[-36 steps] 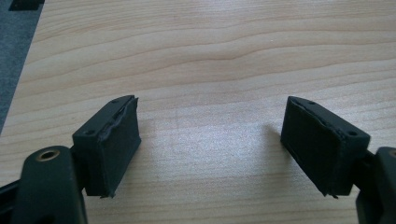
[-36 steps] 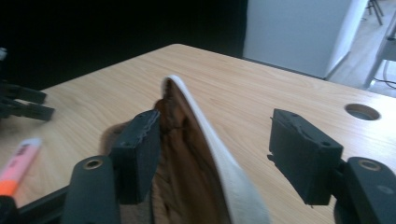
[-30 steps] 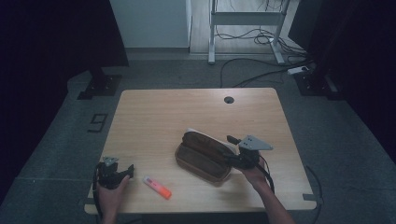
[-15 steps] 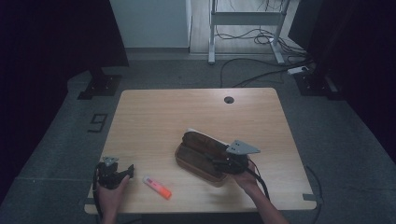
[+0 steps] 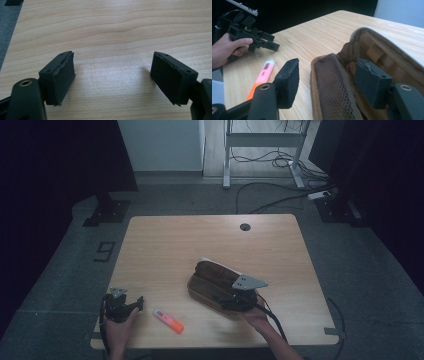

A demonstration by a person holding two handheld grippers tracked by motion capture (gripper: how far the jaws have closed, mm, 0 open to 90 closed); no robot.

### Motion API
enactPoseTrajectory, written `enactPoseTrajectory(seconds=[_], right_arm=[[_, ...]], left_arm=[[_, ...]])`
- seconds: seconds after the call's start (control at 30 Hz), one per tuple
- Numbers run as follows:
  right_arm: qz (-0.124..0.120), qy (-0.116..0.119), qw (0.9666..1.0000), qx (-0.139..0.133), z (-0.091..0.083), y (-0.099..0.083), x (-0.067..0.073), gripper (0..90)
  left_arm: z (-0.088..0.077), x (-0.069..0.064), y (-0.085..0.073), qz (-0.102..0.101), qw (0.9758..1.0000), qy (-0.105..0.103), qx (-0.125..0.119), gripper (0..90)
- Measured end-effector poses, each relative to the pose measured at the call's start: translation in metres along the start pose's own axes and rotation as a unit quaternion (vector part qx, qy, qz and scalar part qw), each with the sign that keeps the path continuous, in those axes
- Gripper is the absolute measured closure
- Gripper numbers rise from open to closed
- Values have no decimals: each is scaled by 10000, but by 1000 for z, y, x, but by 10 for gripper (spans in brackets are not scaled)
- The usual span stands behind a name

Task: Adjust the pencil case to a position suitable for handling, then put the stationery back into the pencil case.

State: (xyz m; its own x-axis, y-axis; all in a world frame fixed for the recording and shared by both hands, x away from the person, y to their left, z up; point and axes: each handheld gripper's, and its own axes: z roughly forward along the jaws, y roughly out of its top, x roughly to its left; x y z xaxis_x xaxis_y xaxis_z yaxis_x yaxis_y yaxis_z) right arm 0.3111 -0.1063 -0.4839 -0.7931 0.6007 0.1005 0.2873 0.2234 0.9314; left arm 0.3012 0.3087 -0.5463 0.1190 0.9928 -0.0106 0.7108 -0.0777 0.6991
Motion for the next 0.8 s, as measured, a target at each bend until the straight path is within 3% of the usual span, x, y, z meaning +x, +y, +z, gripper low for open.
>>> enactPoseTrajectory(seconds=[0.47,0.8], right_arm=[[-25,235,9997,105,14,-1,17,370],[-69,479,9983,330,33,-4,37,383]], left_arm=[[0,0,0,0,10000,2,6,194],[0,0,0,-2,10000,-4,0,194]])
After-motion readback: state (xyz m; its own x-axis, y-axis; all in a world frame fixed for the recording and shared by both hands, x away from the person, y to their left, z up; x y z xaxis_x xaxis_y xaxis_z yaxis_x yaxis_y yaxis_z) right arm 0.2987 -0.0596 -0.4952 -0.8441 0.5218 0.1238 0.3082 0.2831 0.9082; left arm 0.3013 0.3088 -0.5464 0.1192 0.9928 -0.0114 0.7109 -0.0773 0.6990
